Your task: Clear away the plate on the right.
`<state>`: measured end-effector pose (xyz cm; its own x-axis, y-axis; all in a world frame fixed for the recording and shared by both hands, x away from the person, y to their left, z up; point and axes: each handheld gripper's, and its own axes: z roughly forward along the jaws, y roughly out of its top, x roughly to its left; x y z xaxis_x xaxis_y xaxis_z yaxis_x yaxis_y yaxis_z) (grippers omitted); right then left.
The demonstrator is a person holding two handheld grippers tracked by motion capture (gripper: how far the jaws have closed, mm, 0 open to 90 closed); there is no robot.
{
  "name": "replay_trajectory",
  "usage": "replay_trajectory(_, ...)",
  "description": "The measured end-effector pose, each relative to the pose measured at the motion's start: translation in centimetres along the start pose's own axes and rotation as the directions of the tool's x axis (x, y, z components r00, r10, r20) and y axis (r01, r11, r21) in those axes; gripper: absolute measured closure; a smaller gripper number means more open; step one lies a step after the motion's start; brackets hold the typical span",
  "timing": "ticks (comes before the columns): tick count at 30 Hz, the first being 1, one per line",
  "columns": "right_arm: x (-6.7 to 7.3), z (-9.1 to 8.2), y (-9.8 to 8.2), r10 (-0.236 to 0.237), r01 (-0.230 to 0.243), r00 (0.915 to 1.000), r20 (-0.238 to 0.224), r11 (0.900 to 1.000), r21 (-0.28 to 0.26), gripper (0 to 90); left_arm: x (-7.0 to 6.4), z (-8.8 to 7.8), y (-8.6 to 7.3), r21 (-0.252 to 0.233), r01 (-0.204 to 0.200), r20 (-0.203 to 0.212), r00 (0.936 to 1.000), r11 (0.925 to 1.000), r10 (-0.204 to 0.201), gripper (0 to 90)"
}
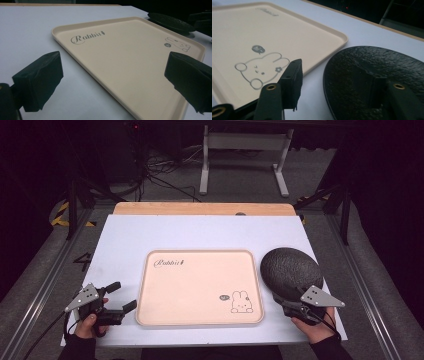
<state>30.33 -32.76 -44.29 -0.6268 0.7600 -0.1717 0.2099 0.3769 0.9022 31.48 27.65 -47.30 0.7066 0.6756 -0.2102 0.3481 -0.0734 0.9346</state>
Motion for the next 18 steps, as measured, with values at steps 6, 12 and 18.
replay_trajectory(6, -0.2, -0.7, 0.5, -0.093, 0.092, 0.9957, 0.008, 0.995, 0.039, 54.9, 0.0, 0.0, 0.0, 0.003, -0.005, -0.001, 1.0, 1.0, 0.005, 2.6)
replay_trajectory(12, -0.3, -1.1, 0.7, -0.144, 0.143, 0.9896, 0.007, 0.987, 0.071, 58.8, 0.0, 0.0, 0.0, 0.005, -0.005, -0.001, 1.0, 1.0, 0.005, 2.6)
replay_trajectory(18, -0.3, -1.6, 1.0, -0.181, 0.178, 0.9831, 0.027, 0.98, 0.088, 58.4, 0.0, 0.0, 0.0, 0.008, -0.004, -0.003, 1.0, 1.0, 0.004, 2.6)
